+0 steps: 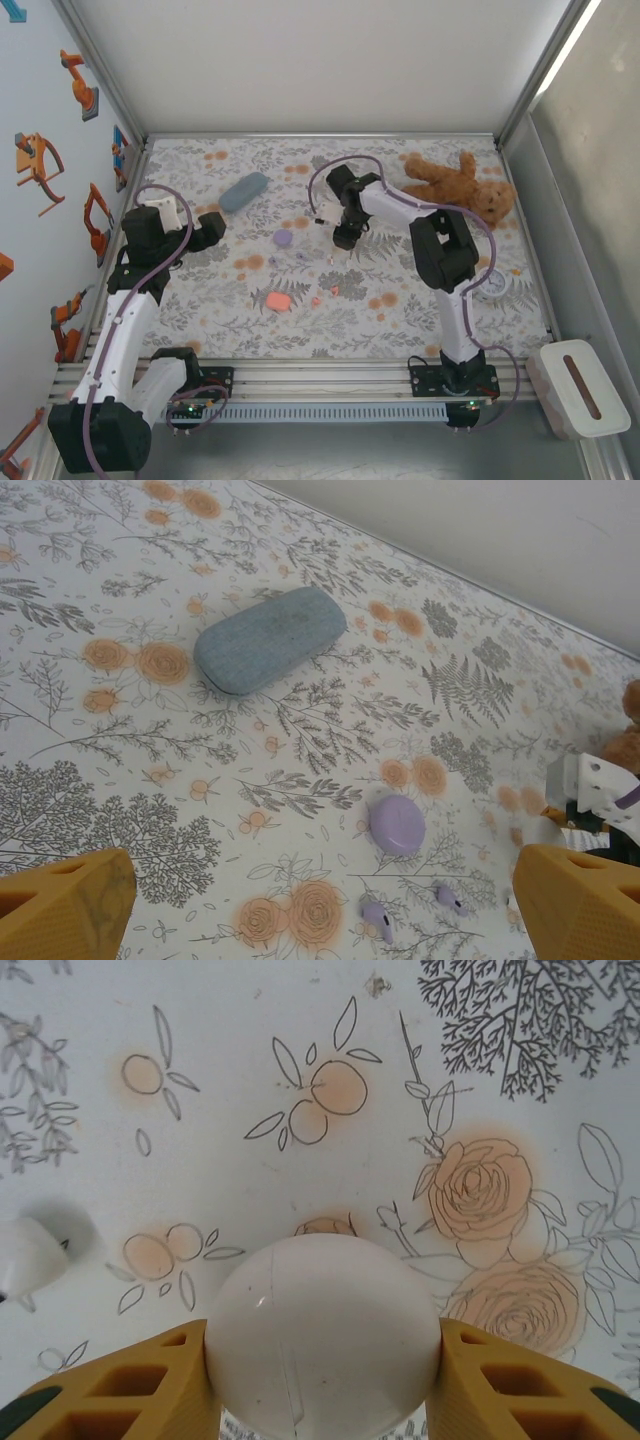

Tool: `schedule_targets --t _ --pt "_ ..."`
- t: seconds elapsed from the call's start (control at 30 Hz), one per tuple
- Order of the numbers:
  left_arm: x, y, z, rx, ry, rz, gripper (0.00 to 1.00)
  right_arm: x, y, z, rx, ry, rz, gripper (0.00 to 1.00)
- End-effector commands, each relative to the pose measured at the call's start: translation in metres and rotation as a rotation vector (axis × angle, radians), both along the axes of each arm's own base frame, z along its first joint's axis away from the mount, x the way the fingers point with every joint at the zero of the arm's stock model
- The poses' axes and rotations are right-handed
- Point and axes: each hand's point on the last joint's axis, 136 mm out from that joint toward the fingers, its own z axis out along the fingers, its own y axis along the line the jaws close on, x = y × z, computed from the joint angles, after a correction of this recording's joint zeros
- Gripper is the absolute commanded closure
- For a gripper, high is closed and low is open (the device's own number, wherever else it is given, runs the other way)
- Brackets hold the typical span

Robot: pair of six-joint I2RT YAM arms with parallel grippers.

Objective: Insert wireless bluetooth earbuds into charging case

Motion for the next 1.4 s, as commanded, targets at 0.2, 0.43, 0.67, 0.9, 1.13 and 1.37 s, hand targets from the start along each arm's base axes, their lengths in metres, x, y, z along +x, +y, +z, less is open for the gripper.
schedule_targets --t 0.2,0.43,0.67,0.9,1.13,1.37 --pt "-0.012 -0.047 0.038 -0.189 -0.066 -0.196 0.00 -0.004 0.021 0.113 0.296 -0.269 0.033 0.60" --pt "-0.026 -0.099 0.064 -0.280 -0.078 -0.382 0.09 -0.024 0.029 0.182 0.473 -0.433 0.067 0.60" --pt "-0.030 -0.150 0.089 -0.339 -0.112 -0.517 0.13 -0.044 0.034 0.231 0.580 -0.563 0.113 0.60" --pt "-0.025 -0.190 0.102 -0.354 -0.115 -0.614 0.18 -0.057 0.037 0.249 0.621 -0.590 0.142 0.60" --pt "-0.023 -0.218 0.111 -0.378 -0.132 -0.677 0.23 -0.067 0.043 0.254 0.636 -0.596 0.164 0.60" --pt "-0.023 -0.233 0.112 -0.377 -0.097 -0.710 0.26 -0.072 0.046 0.253 0.597 -0.629 0.204 0.60"
